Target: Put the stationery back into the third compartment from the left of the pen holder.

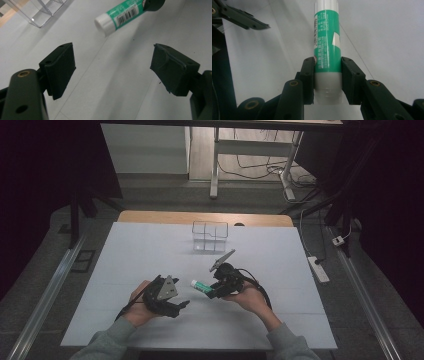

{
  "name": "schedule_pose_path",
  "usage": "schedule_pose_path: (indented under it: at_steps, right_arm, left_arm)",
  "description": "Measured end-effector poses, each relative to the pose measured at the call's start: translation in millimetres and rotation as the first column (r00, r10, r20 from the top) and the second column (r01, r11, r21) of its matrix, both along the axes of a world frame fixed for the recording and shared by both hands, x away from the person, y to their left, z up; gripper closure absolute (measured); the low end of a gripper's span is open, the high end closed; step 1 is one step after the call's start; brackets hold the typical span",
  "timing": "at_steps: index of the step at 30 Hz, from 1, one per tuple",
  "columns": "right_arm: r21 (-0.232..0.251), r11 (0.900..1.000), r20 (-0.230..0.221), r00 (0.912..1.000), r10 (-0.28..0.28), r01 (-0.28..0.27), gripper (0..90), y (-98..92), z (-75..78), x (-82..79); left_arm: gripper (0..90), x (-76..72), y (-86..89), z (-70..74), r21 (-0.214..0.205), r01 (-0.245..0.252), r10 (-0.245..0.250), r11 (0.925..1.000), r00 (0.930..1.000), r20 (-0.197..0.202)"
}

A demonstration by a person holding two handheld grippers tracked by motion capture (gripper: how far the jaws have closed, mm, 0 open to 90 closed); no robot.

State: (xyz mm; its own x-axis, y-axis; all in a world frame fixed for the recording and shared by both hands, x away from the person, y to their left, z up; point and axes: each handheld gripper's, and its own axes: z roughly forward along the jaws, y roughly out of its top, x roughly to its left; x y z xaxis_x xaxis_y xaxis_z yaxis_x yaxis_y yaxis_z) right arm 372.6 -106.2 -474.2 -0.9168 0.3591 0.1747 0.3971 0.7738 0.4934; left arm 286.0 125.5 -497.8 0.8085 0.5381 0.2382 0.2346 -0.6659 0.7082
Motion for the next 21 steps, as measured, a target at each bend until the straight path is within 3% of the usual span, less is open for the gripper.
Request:
schedule_pose_path:
  at_steps: [6, 12, 16, 21]
  right_arm:
    - [-0.010, 0.9993, -0.016, 0.9992, 0.036, -0.036, 65.0, 12.2, -2.4, -2.0]
    - [-0.007, 0.9974, -0.039, 0.9967, 0.071, -0.071, 65.0, 19.6, -3.8, -5.2]
    - [-0.009, 0.9942, -0.057, 0.9927, 0.106, -0.107, 65.1, 24.1, -5.7, -8.2]
    - [0.017, 0.9915, -0.074, 0.9888, 0.130, -0.129, 65.0, 25.0, -3.9, -9.4]
  left_arm:
    - [23.6, 0.2, -10.4, 1.7, 0.044, 0.045, -0.045, 0.9980, 0.9989, 0.011]
    - [26.0, 1.4, -20.3, -3.5, 0.107, 0.084, -0.086, 0.9907, 0.9962, 0.013]
    - [32.4, 0.6, -25.9, -6.5, 0.162, 0.110, -0.115, 0.9806, 0.9932, 0.017]
    - [48.1, -0.1, -27.2, -10.3, 0.207, 0.133, -0.140, 0.9694, 0.9898, 0.022]
